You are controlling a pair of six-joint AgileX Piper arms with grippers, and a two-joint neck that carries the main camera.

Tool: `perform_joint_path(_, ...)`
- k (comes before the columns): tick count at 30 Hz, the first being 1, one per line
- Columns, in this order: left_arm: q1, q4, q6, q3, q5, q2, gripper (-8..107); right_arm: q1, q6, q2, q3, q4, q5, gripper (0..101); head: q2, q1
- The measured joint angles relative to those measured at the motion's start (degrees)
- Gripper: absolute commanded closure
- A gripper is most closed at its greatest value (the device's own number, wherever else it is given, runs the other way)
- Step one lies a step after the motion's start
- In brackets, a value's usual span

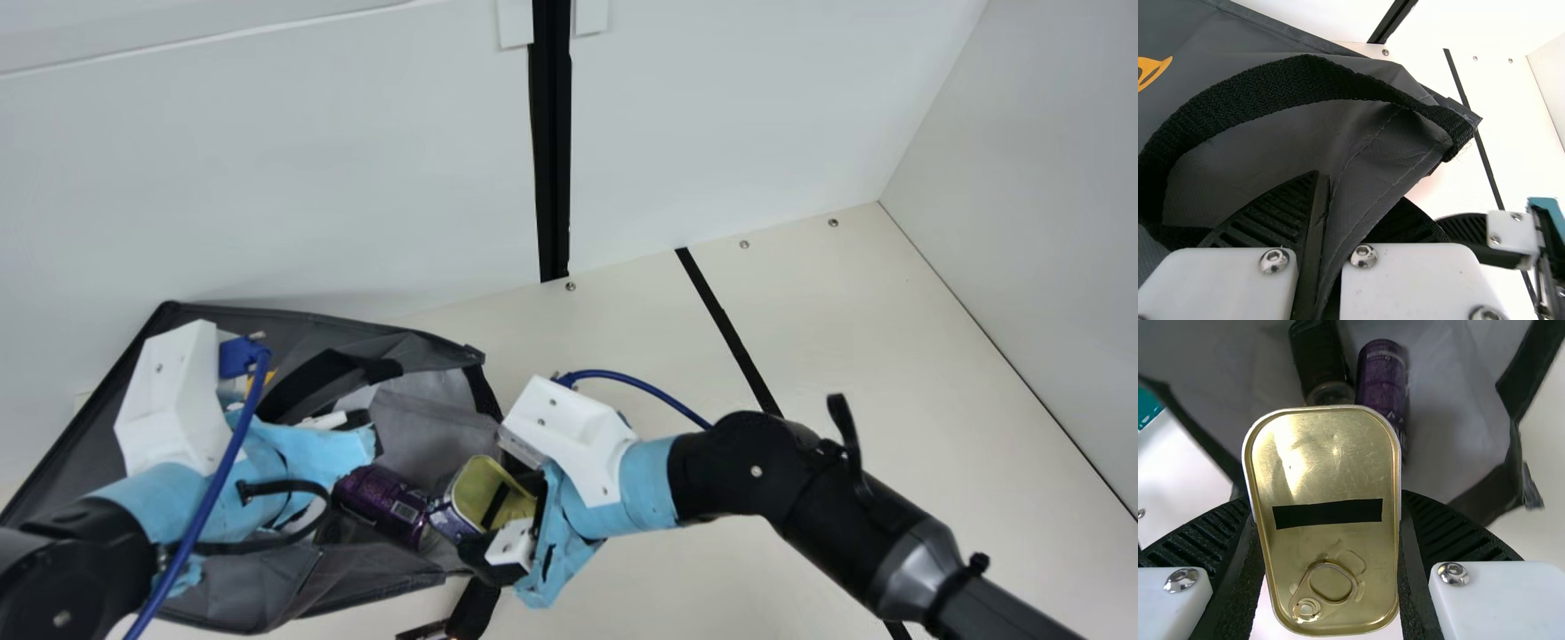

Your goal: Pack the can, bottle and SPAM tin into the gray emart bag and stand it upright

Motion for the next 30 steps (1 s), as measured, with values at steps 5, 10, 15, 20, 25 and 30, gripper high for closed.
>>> perform_joint_path(5, 0.00, 0.00, 0.00, 0.00, 0.00, 0.00, 107, 1.09, -2.68, 3.36, -1.86, 3.08, -2.15, 101, 0.09, 0.00)
perform_joint_path(10, 0.00, 0.00, 0.00, 0.00, 0.00, 0.00, 107, 2.27, -4.35, 6.91, -4.25, 4.93, -3.50, 101, 0.09, 0.00)
perform_joint_path(15, 0.00, 0.00, 0.00, 0.00, 0.00, 0.00, 107, 3.54, -5.20, 10.43, -7.20, 6.39, -4.27, 101, 0.09, 0.00)
perform_joint_path(20, 0.00, 0.00, 0.00, 0.00, 0.00, 0.00, 107, 4.73, -5.77, 13.07, -9.68, 7.37, -4.41, 101, 0.00, 0.00)
perform_joint_path(25, 0.00, 0.00, 0.00, 0.00, 0.00, 0.00, 107, 5.73, -5.82, 15.59, -12.14, 8.06, -4.47, 101, 0.09, 0.00)
perform_joint_path(30, 0.00, 0.00, 0.00, 0.00, 0.00, 0.00, 107, 6.15, -5.69, 17.46, -14.21, 8.39, -4.47, 98, 0.00, 0.00)
